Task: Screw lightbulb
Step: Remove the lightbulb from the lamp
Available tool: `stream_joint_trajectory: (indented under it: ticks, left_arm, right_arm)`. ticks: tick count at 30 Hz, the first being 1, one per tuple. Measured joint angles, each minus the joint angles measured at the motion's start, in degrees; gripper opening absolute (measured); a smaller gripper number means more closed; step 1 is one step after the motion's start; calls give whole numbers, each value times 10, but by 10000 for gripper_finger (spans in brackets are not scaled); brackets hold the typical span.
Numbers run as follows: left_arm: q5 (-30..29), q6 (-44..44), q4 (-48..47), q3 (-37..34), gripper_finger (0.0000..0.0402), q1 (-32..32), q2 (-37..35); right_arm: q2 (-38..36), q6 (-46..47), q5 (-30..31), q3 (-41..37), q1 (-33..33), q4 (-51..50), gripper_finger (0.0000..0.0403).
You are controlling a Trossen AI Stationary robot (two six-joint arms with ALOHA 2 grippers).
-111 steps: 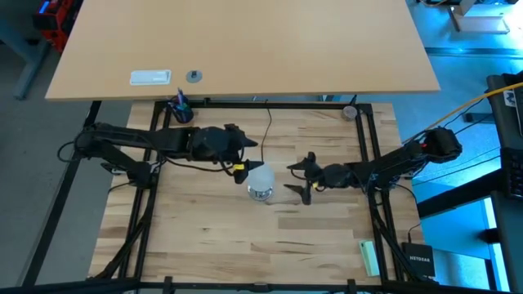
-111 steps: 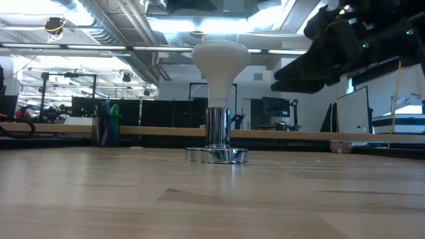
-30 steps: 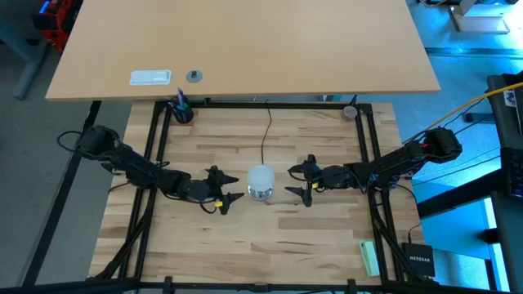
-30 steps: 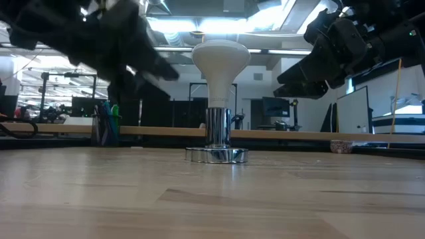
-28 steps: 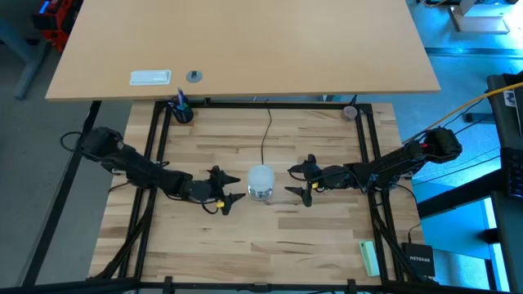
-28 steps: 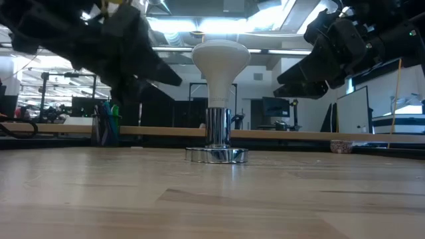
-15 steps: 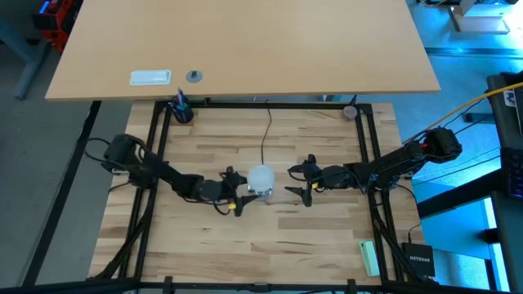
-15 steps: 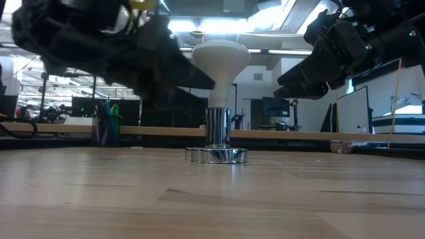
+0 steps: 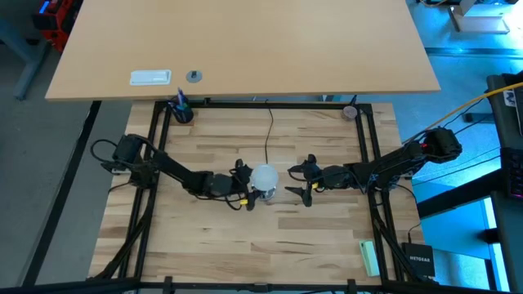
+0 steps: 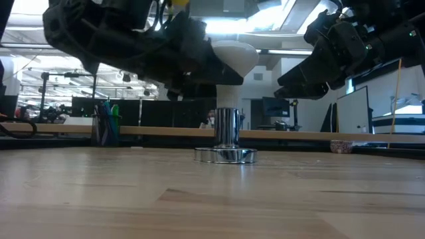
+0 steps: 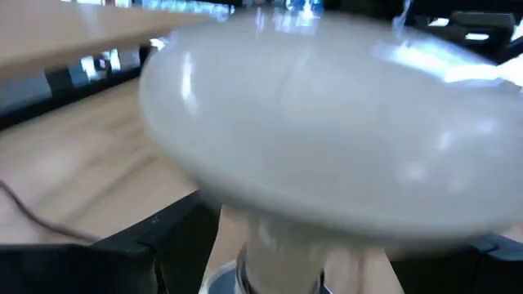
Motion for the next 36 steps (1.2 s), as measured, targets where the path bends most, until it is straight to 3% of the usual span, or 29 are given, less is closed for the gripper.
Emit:
stream_joint_trajectory:
  ticks: [4, 9, 19, 23, 31, 36]
  left_arm:
    - [1, 51, -5, 8, 300, 16, 0]
    - [36, 30, -12, 11, 289, 29, 0]
    - [40, -1, -6, 11, 159, 37, 0]
    - [40, -10, -1, 11, 155, 36, -6]
    - [45, 16, 4, 11, 152, 21, -100]
    - [-3, 19, 6, 11, 152, 19, -151]
  right_arm:
    - [0, -12, 0, 0, 0, 0, 331]
    - [0, -13, 0, 0, 0, 0, 331]
    - [0, -14, 0, 0, 0, 0, 331]
    - [0, -14, 0, 0, 0, 1, 331]
    - [-22, -25, -52, 32, 0, 0, 331]
    - [-29, -28, -40, 73, 0, -22, 331]
